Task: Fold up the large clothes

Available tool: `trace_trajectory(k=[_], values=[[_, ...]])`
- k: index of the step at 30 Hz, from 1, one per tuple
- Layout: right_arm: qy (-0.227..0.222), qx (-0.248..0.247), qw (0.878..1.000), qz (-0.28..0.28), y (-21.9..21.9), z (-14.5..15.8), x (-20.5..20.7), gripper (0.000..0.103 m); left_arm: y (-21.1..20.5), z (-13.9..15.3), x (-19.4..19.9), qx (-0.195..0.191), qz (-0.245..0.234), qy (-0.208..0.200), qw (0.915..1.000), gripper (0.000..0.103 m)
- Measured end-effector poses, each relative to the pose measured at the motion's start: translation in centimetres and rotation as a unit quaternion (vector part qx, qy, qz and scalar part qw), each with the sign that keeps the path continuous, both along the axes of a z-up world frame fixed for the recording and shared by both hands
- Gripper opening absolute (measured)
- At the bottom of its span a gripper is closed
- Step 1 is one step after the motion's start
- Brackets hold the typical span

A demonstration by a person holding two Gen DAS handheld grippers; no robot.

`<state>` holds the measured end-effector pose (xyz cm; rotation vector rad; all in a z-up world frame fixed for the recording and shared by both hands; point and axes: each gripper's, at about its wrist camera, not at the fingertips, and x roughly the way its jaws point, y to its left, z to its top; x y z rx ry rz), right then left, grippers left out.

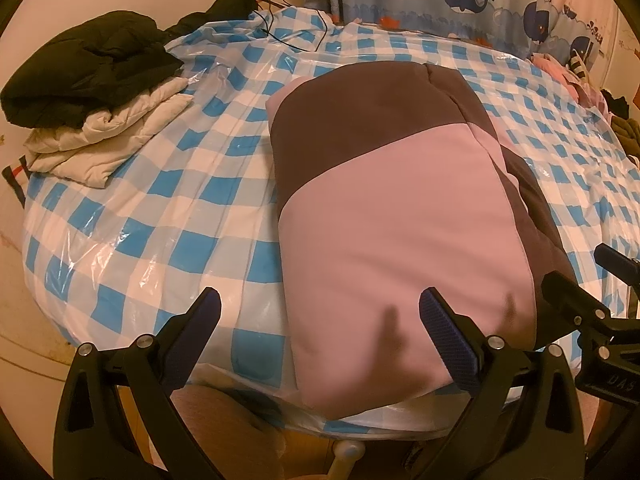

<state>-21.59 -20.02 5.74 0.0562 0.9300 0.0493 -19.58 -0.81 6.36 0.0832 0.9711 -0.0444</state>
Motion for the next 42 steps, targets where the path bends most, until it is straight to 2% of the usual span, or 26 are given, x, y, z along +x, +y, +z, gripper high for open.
trace_trajectory(k=[42], values=[[0.003, 0.004, 1.000, -0.001, -0.3, -0.3, 0.0, 0.097, -1.5, 0.4, 0.4, 0.004, -0.009, 0.002, 0.9999, 0.096]])
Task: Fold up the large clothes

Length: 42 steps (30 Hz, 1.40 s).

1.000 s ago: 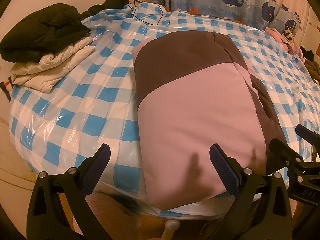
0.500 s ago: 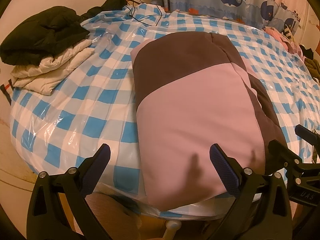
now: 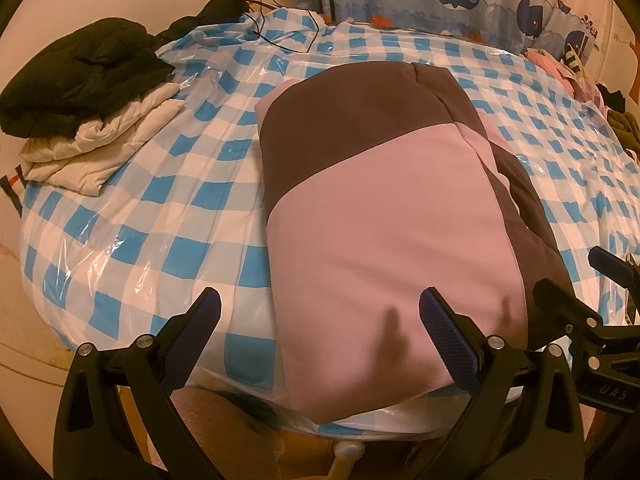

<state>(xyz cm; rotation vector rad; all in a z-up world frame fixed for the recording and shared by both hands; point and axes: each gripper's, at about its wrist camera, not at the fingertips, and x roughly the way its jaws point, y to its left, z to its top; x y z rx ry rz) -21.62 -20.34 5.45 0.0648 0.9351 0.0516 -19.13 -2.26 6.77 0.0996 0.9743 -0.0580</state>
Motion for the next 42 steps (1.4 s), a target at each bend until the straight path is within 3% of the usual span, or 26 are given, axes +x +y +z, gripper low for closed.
trace_trajectory(k=[23, 27, 32, 36, 42], values=[[0.001, 0.005, 1.000, -0.001, -0.5, -0.2, 0.0, 0.097, -0.7, -0.1, 0.7, -0.001, -0.008, 0.007, 0.9999, 0.096], [-0.001, 0.008, 1.000, -0.001, -0.6, -0.2, -0.1, 0.097, -0.9, 0.1, 0.8, -0.018, -0.016, 0.018, 0.9995, 0.096], [-0.009, 0.019, 1.000, -0.002, -0.5, 0.2, -1.0, 0.097, -1.1, 1.6, -0.1, -0.046, -0.029, -0.015, 0.9984, 0.096], [-0.023, 0.024, 0.999, 0.002, -1.2, 1.6, -2.5, 0.097, -1.5, 2.9, -1.1, -0.009, -0.012, -0.046, 0.9989, 0.095], [-0.040, 0.030, 0.999, -0.005, -2.2, 3.3, -4.2, 0.097, -1.9, 3.4, -2.1, -0.006, 0.003, -0.020, 0.9998, 0.095]])
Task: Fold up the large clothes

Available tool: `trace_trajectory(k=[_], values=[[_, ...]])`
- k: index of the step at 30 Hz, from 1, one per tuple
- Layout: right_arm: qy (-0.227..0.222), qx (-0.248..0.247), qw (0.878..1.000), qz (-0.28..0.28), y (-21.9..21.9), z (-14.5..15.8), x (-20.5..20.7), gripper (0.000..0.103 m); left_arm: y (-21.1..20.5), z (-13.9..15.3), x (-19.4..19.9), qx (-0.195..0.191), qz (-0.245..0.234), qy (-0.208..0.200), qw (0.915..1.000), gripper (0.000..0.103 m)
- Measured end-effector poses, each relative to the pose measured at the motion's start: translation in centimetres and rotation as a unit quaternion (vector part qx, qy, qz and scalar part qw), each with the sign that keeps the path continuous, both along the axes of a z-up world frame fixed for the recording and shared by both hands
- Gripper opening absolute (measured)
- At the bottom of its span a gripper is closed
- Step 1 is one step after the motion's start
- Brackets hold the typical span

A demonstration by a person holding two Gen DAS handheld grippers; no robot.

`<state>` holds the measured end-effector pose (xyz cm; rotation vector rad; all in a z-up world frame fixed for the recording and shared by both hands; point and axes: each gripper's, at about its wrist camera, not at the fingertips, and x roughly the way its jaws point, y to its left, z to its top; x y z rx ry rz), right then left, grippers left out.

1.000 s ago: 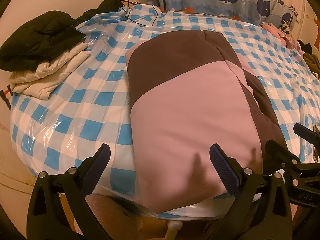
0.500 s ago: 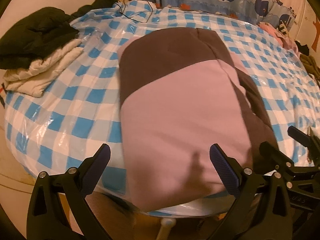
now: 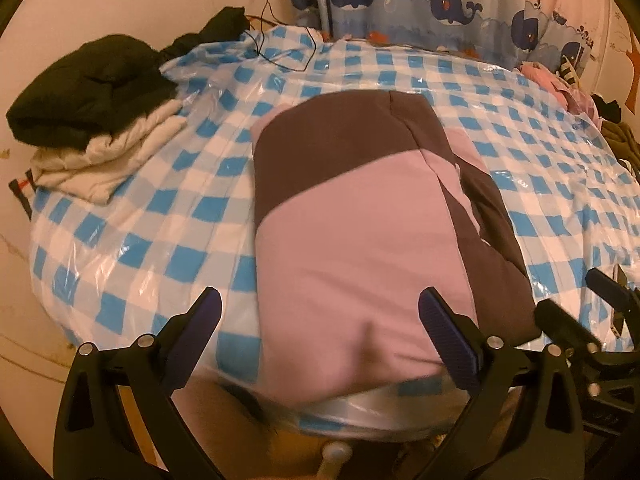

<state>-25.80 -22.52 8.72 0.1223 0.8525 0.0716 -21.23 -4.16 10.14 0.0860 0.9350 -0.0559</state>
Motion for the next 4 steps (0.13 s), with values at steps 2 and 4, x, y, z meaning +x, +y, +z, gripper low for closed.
trace_trajectory(k=[2, 4], values=[[-0.007, -0.001, 1.000, -0.003, 0.00, 0.66, -0.95, 0.097, -0.07, 0.16, -0.57, 0.002, 0.000, -0.002, 1.0000, 0.095], [-0.011, 0.000, 1.000, -0.005, -0.96, 1.22, -1.23, 0.097, -0.23, 0.43, -1.19, 0.007, -0.001, -0.008, 0.9999, 0.095]])
